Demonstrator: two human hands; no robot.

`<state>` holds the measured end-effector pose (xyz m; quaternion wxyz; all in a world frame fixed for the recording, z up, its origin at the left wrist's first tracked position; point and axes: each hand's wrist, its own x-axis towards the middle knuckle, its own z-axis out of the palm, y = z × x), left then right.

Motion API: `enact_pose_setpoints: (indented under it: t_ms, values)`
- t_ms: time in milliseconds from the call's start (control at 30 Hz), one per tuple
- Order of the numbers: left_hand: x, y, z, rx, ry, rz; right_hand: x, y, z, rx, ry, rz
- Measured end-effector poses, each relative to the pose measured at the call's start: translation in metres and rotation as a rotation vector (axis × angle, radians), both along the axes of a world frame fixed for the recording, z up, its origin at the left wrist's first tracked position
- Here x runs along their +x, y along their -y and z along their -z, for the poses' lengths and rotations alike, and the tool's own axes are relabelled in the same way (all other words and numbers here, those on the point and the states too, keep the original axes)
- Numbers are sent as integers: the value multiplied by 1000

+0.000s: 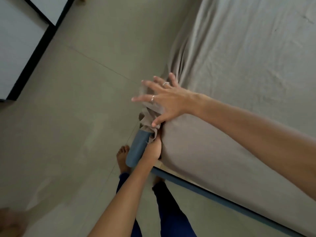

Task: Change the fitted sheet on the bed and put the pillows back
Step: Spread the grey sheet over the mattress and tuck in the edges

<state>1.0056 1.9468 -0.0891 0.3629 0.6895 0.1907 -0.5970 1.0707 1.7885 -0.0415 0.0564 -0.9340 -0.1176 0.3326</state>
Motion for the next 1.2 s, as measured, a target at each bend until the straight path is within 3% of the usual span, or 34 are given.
enact_pose_setpoints:
  t_ms: [67,133,200,300,367,533,633,733,833,933,1000,1067,1133,1200]
  values:
    - [0,1,-22,6,109,58,10,-20,8,-47,-170,-85]
    - [-6,-8,-43,2,328,247,7,-27,7,22,-168,-55]
    - [-15,-25,-65,22,606,412,-12,-21,1,115,61,-27]
    - [-21,-36,-73,-66,1009,434,-63,3,8,177,421,51]
    - [-15,-33,-61,-160,1125,466,-91,8,11,89,449,101]
    - [-10,-17,-39,-250,984,533,-86,-4,-7,21,319,78]
    - [-10,-13,-29,-144,1132,719,-58,-18,-19,-86,135,3]
    - [1,-1,-32,77,1240,920,-27,-42,-29,-215,-184,-77]
    - [9,1,-47,136,1133,1091,-12,-46,-24,-244,-450,37]
    - [18,-21,-57,17,928,1112,-11,-35,-16,-265,-521,153]
    - [34,-39,-59,-3,830,1019,-14,-35,-17,-250,-524,218]
    - [55,-50,-53,22,806,952,-24,-33,-17,-195,-381,194]
    - [88,-46,-38,33,742,864,-43,-25,-16,-100,-67,188]
    - [124,-26,-20,28,633,741,-71,-24,-18,41,279,408]
